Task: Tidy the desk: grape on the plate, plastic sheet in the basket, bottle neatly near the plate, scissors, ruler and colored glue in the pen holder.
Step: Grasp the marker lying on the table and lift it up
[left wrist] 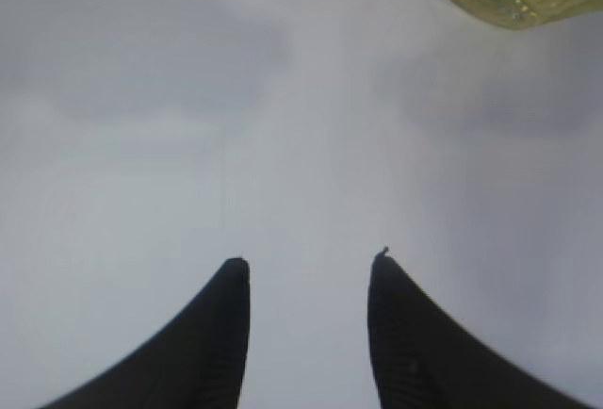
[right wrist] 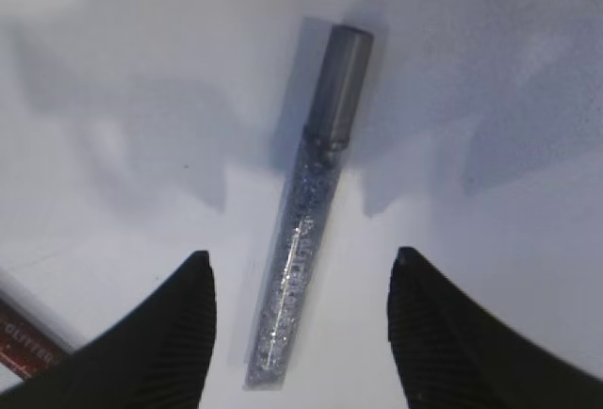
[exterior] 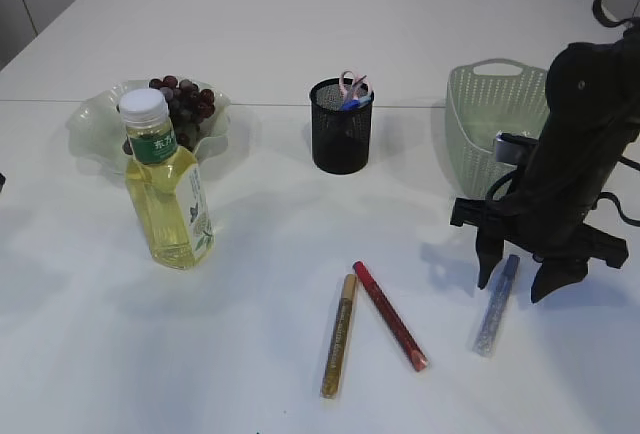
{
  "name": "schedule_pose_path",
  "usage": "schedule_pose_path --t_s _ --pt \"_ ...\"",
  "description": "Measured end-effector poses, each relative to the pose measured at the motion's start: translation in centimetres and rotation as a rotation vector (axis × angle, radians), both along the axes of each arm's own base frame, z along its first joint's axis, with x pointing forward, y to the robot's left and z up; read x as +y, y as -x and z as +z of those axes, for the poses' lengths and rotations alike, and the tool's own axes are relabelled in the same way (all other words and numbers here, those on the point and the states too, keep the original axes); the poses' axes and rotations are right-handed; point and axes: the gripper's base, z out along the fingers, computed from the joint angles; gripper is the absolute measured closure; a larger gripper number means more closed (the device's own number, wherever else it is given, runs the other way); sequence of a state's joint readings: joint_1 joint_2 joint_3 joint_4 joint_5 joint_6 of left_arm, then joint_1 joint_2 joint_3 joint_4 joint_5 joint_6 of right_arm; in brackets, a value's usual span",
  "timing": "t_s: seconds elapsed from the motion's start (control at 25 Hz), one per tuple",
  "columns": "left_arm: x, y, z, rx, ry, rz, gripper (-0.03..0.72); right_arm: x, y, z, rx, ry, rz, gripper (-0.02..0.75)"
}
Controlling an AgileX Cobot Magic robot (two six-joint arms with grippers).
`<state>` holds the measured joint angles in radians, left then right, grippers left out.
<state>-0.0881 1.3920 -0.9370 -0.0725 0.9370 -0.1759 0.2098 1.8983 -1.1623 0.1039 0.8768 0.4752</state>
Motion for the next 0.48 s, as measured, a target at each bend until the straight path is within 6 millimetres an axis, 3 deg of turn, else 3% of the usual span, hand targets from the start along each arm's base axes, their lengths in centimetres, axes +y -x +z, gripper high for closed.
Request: schedule_pose_path --t_s 0.2,0.48 --pt "0.00 0.00 0.00 0.000 0.000 0.000 0.380 0.06 -0.35 -1.18 0.008 0.002 -0.048 0.279" --pt "0.00 -0.02 0.01 -0.002 0.000 0.000 0.379 0.12 -0.83 -1.16 -0.038 -0.011 -0.114 0.279"
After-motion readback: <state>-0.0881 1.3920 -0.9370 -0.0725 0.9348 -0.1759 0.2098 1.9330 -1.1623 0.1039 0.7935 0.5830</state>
